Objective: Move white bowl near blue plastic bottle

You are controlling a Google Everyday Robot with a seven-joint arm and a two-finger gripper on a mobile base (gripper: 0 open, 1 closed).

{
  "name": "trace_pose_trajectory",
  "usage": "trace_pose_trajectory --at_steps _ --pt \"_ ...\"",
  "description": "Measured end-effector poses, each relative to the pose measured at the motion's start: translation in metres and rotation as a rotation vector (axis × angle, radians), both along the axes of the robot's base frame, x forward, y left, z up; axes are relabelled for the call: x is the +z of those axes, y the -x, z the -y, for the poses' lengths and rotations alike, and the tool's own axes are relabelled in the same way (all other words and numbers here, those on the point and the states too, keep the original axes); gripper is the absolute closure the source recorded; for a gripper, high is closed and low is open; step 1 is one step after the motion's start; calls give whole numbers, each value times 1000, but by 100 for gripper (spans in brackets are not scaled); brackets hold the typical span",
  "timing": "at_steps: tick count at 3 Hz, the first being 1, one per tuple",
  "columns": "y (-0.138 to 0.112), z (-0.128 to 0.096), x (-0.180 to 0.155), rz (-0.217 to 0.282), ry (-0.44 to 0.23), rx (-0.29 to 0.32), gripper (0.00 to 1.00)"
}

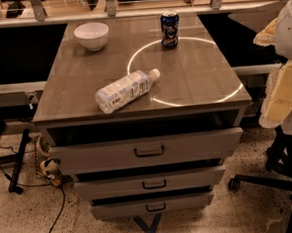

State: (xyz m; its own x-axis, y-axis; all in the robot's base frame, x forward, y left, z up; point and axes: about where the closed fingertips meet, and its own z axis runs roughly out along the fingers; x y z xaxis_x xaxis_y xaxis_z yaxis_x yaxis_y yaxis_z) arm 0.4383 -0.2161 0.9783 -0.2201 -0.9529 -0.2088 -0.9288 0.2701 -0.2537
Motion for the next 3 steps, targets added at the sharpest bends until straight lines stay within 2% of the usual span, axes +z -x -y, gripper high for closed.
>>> trace_pose_trajectory --at_steps 2,3 --pt "-5 -3 3 12 -7 14 0" --pt "-67 -60 1 54 -66 154 0"
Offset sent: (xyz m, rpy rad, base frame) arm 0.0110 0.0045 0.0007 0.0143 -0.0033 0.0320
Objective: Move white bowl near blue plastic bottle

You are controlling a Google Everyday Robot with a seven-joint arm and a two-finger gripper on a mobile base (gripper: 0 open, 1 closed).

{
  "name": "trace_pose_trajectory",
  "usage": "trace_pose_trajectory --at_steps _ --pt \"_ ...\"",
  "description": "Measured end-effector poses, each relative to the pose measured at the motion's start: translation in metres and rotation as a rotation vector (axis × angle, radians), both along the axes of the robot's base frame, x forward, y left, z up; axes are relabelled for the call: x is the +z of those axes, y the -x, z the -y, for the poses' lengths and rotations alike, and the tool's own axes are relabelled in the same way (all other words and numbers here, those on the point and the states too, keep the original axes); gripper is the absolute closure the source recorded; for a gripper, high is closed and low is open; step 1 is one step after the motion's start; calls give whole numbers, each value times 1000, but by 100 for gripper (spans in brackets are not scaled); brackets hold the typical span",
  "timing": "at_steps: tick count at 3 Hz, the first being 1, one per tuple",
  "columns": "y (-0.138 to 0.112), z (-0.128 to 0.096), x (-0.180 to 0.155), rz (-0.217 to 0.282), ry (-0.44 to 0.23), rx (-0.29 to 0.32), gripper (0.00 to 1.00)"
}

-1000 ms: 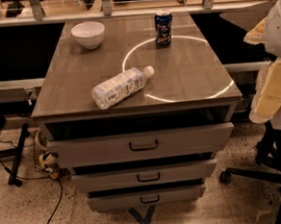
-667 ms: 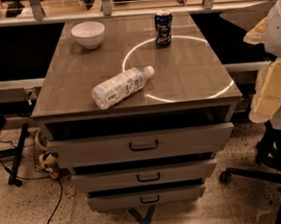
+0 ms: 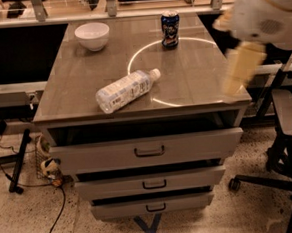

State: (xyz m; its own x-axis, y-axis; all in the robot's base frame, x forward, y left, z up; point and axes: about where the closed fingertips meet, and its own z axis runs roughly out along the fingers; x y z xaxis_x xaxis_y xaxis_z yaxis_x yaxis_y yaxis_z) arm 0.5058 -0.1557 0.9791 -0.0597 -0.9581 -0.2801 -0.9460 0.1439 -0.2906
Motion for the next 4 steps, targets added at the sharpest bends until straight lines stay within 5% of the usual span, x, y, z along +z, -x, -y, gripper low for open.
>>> trace_pose_trajectory --at_steps 1,2,4 --pt "-44 -59 0 33 -49 100 0" --pt "-77 -170 21 92 -132 226 0" --pt "-100 -182 15 115 -161 203 0"
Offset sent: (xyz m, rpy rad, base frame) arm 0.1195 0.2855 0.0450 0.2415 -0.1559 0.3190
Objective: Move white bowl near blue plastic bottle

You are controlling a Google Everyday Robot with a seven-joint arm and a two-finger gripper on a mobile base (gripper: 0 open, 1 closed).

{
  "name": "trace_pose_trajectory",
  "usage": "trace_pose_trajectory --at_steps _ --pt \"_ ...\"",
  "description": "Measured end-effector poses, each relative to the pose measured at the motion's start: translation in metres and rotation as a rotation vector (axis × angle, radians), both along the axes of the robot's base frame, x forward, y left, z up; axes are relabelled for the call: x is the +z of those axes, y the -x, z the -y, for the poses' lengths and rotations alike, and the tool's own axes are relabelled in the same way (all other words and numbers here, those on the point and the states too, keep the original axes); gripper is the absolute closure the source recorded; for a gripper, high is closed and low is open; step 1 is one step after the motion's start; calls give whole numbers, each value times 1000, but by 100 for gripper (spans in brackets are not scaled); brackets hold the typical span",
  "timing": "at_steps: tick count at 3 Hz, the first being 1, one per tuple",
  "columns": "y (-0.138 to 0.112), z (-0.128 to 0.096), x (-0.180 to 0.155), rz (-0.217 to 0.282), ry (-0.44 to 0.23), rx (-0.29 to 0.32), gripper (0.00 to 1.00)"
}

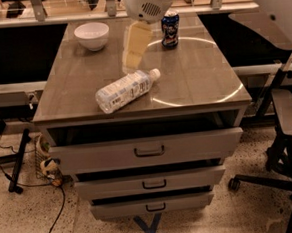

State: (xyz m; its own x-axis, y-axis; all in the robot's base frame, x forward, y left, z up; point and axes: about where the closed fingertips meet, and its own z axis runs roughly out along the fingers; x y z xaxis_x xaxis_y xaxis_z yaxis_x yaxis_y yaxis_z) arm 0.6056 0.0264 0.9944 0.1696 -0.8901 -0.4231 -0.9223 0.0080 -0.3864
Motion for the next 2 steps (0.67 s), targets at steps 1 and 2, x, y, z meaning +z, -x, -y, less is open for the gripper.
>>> trace_pose_trajectory --at_steps 1,2 --pt "-44 -27 -11 11 -51 -6 0" --pt "-103 -58 -24 50 -90 -26 0"
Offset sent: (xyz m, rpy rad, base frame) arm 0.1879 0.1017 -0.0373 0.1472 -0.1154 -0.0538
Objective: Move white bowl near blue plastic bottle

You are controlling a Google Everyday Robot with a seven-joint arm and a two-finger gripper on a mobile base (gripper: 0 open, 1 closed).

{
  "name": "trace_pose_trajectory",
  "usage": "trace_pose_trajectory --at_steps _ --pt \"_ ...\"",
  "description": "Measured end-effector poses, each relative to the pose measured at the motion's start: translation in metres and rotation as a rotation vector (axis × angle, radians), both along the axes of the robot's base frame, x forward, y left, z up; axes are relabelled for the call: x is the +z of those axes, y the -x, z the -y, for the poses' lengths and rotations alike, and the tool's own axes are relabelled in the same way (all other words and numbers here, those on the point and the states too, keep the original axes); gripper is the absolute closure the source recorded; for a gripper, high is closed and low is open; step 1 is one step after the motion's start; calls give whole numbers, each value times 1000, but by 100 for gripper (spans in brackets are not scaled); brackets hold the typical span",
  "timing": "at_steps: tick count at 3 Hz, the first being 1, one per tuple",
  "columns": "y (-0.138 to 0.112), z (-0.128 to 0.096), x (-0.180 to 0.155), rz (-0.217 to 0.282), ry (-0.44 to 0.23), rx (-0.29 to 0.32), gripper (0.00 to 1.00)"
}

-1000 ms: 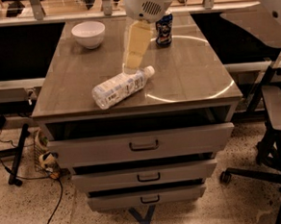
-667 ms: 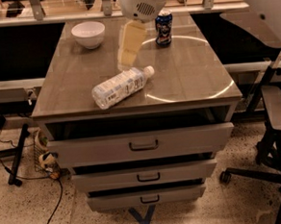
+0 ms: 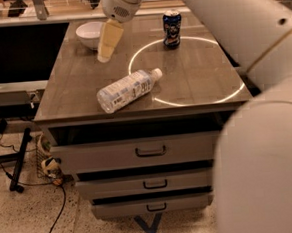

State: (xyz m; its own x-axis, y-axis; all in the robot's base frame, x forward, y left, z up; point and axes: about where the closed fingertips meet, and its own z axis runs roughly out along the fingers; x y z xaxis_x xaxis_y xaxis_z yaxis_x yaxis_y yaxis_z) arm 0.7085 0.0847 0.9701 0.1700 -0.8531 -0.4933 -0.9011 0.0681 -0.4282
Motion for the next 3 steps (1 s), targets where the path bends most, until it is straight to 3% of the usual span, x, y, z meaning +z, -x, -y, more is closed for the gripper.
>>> trace_pose_trajectory --at_steps 1,3 --pt "-69 -44 -23 56 -48 -38 0" --pt "-131 -85 -60 74 -66 -98 0"
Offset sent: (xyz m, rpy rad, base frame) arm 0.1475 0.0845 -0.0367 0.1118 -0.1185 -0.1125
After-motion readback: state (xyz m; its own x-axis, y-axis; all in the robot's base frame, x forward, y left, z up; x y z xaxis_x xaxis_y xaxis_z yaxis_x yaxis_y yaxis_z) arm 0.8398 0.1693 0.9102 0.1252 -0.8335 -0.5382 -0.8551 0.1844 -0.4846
